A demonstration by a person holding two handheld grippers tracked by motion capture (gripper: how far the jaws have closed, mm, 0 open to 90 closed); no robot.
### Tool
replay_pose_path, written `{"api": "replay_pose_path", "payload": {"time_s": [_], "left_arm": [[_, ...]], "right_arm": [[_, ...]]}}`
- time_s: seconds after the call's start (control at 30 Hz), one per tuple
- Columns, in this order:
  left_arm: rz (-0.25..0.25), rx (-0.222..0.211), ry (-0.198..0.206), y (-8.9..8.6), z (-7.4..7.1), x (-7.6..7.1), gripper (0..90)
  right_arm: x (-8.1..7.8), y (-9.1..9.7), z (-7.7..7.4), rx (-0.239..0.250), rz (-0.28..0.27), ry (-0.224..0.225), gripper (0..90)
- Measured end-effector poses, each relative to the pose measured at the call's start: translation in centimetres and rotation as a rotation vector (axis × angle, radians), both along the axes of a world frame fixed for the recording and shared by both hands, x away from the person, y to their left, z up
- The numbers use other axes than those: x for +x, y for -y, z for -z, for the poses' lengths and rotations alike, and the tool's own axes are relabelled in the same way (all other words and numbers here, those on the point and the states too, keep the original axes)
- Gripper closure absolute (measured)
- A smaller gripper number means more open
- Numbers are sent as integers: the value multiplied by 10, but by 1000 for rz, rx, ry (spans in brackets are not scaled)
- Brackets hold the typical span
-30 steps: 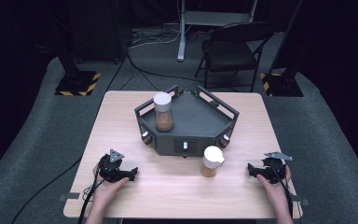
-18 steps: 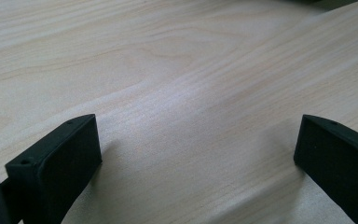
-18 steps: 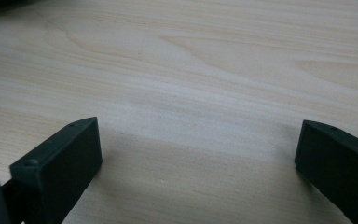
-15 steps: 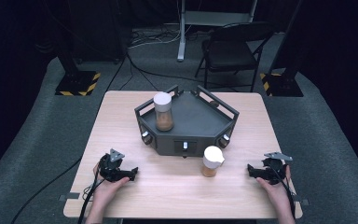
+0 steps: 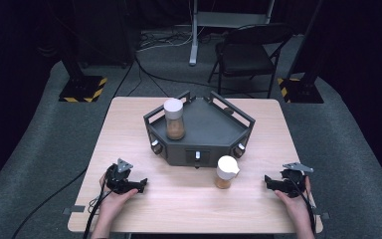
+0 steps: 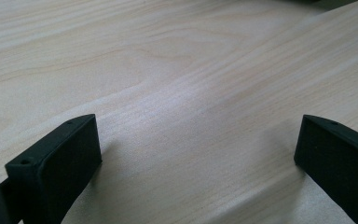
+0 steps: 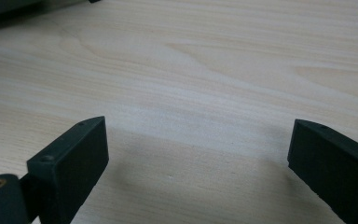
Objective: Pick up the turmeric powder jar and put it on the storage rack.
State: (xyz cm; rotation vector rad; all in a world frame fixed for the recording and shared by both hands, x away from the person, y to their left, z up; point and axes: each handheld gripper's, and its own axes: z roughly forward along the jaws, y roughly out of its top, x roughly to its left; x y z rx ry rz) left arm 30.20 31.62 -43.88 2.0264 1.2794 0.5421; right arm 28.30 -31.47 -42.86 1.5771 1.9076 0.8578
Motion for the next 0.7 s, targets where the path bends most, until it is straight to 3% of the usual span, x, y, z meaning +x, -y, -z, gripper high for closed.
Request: {"api": "replay_pose_path", "payload": {"time_s": [0.33,0.53,0.7], "left_arm": [[0,0,0,0,0,0,2],[0,0,0,0,0,0,2],[-1,0,0,0,0,0,2]], "right_arm": [[-11,0,-13,40,-35,35,45],[-18,1,-22,90,-71,59,44],[-21,-4,-28,91,-108,64,45]]}}
